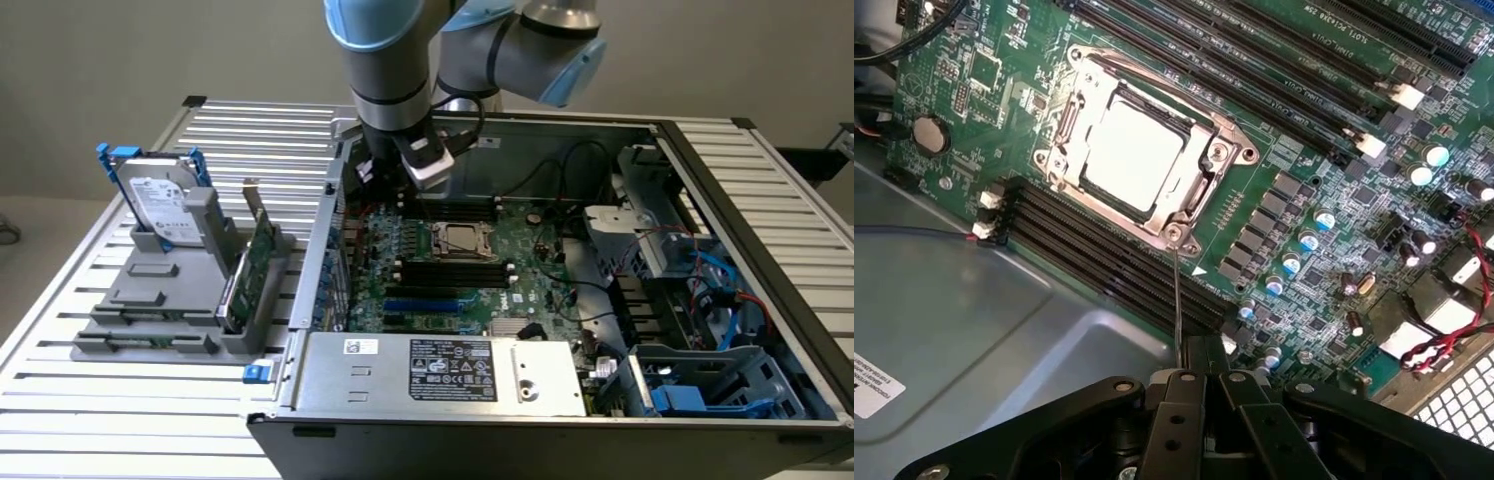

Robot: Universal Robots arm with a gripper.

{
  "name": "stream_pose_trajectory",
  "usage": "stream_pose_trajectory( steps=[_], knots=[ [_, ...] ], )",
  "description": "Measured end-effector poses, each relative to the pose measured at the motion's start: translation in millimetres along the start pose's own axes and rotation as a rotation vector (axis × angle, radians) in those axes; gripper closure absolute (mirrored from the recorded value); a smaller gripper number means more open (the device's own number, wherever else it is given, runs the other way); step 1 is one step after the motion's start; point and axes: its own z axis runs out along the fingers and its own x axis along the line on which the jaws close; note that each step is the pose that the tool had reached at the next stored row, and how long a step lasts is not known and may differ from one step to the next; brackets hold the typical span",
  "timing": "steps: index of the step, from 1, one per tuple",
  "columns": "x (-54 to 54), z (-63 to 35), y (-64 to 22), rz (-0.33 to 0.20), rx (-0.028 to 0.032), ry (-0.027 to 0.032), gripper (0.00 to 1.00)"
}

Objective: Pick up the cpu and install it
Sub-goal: 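Install the first cpu locking lever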

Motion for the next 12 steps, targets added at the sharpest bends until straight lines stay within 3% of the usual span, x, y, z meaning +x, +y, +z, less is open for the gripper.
stream_pose_trajectory(
  steps=[7,12],
  knots=[
    [2.1,0.4,1.1,0.005,0.0055,0.0134,0.89],
    [5.4,0.9,2.9,0.007,0.0021,0.0233,0.89]
  ],
)
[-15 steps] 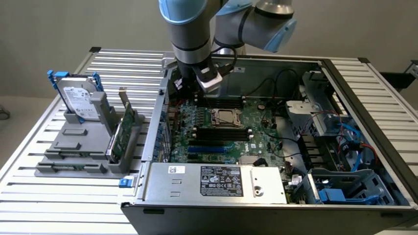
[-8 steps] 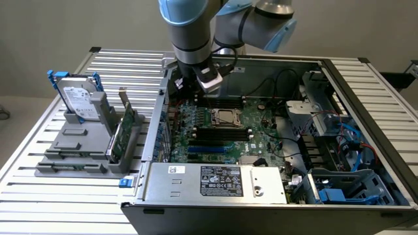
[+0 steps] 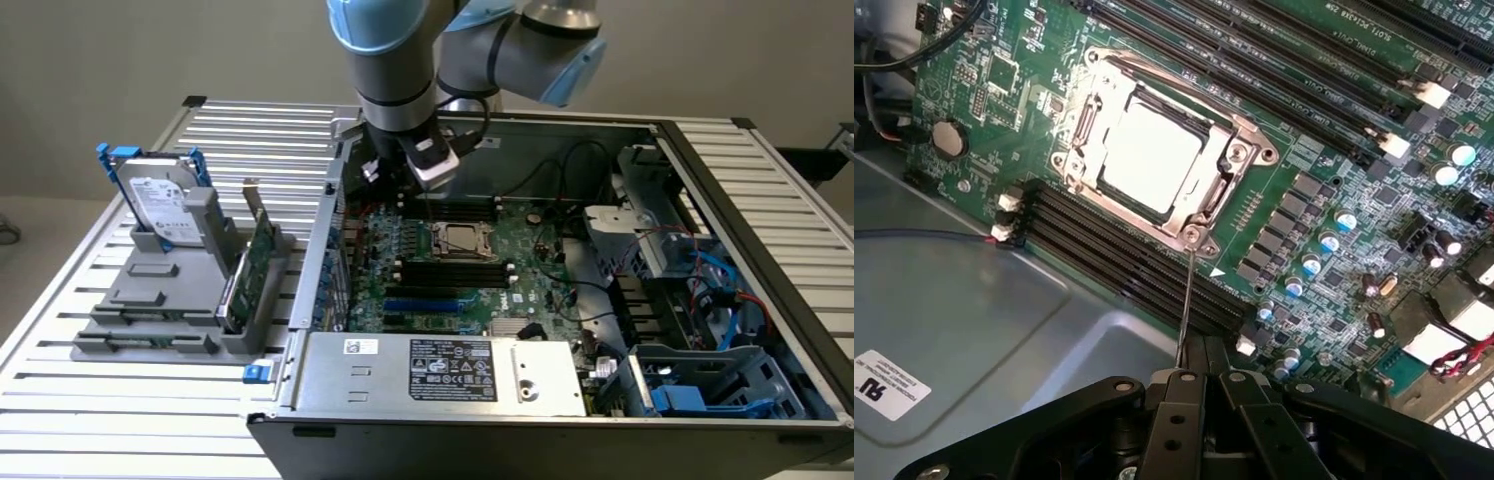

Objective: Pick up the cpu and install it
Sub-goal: 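Install the first cpu locking lever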

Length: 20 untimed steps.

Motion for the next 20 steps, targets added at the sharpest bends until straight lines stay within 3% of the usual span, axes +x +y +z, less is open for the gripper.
stream_pose_trajectory(
  steps=[11,20],
  knots=[
    [9.2,2.4,4.7,0.002,-0.0083,0.0174,0.89],
    [10.1,2.9,5.2,0.012,-0.014,0.0254,0.89]
  ],
)
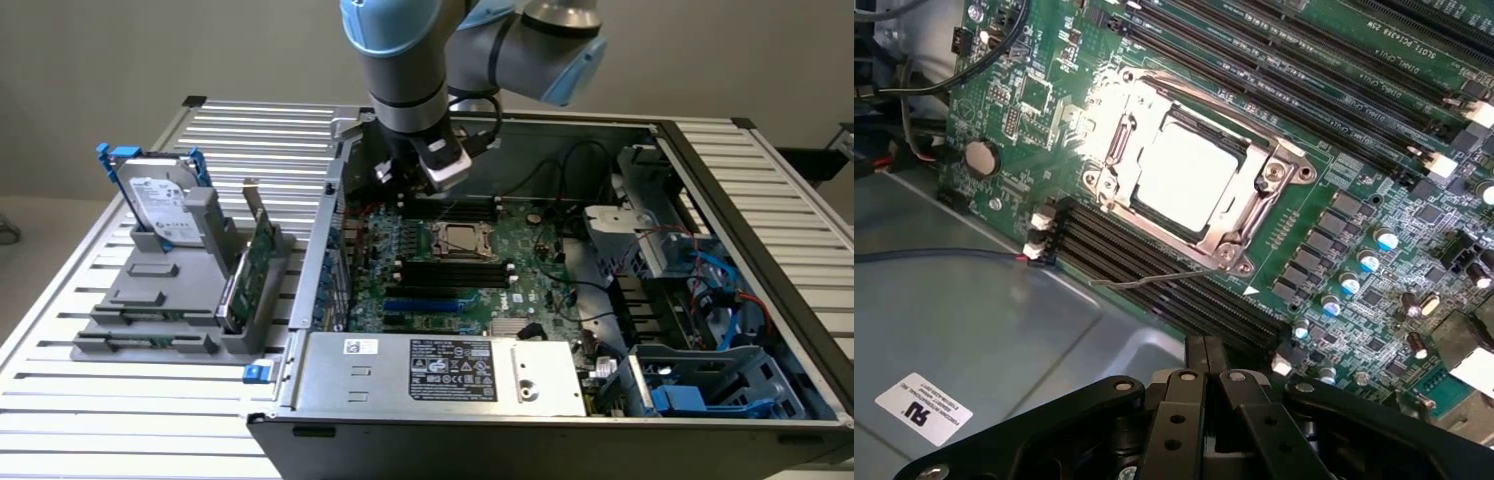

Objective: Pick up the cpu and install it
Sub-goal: 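Install the first cpu locking lever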

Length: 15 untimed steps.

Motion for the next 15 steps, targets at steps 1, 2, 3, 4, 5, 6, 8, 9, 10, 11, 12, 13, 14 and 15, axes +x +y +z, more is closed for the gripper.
stream_pose_trajectory(
  steps=[1,2,3,4,5,6,8,9,10,11,12,13,14,15],
  knots=[
    [0.0,0.0,0.1,0.003,-0.0013,0.0008,0.89],
    [0.2,0.2,0.2,0.007,-0.0025,0.0019,0.89],
    [0.2,0.7,0.4,0.011,-0.0038,0.0032,0.89],
    [0.1,1.4,0.6,0.016,-0.0053,0.0046,0.89],
    [0.0,2.2,1.0,0.021,-0.0069,0.0059,0.89],
    [-0.2,3.4,1.4,0.026,-0.009,0.0078,0.89],
    [-0.8,5.7,2.1,0.04,-0.0134,0.0117,0.89],
    [-1.1,6.7,2.4,0.048,-0.0159,0.014,0.89],
    [-1.3,7.7,2.6,0.056,-0.0187,0.0163,0.89],
    [-1.4,8.4,2.7,0.062,-0.022,0.0177,0.89],
    [-1.2,8.8,2.7,0.066,-0.0254,0.0183,0.89],
    [-0.8,9.2,2.4,0.069,-0.0292,0.0181,0.89],
    [-0.3,9.6,2.0,0.07,-0.0335,0.0174,0.89],
    [0.1,9.9,1.5,0.071,-0.0388,0.0161,0.89]
  ],
)
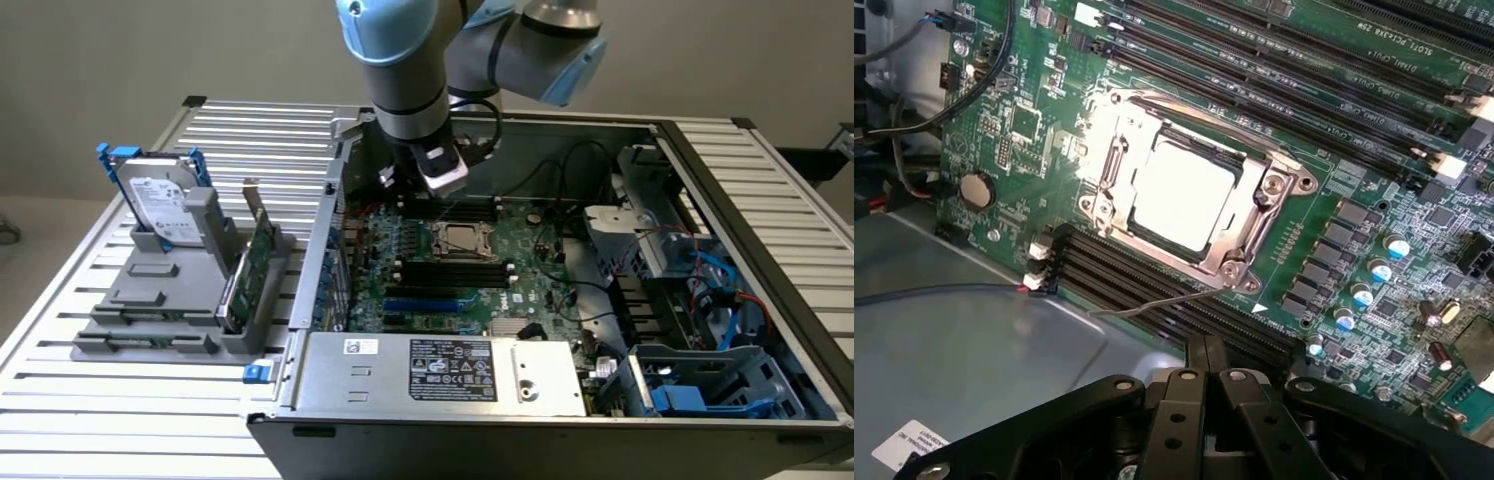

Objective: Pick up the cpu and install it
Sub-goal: 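Install the first cpu locking lever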

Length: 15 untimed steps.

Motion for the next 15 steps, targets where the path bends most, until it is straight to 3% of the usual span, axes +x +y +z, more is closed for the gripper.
stream_pose_trajectory(
  steps=[3,8,15],
  knots=[
    [0.9,1.1,-1.5,0.0,-0.0169,-0.0042,0.89],
    [1.6,4.1,-1.9,0.006,-0.0275,-0.0018,0.89],
    [1.7,8.9,-3.2,0.021,-0.0508,0.0035,0.89]
  ],
)
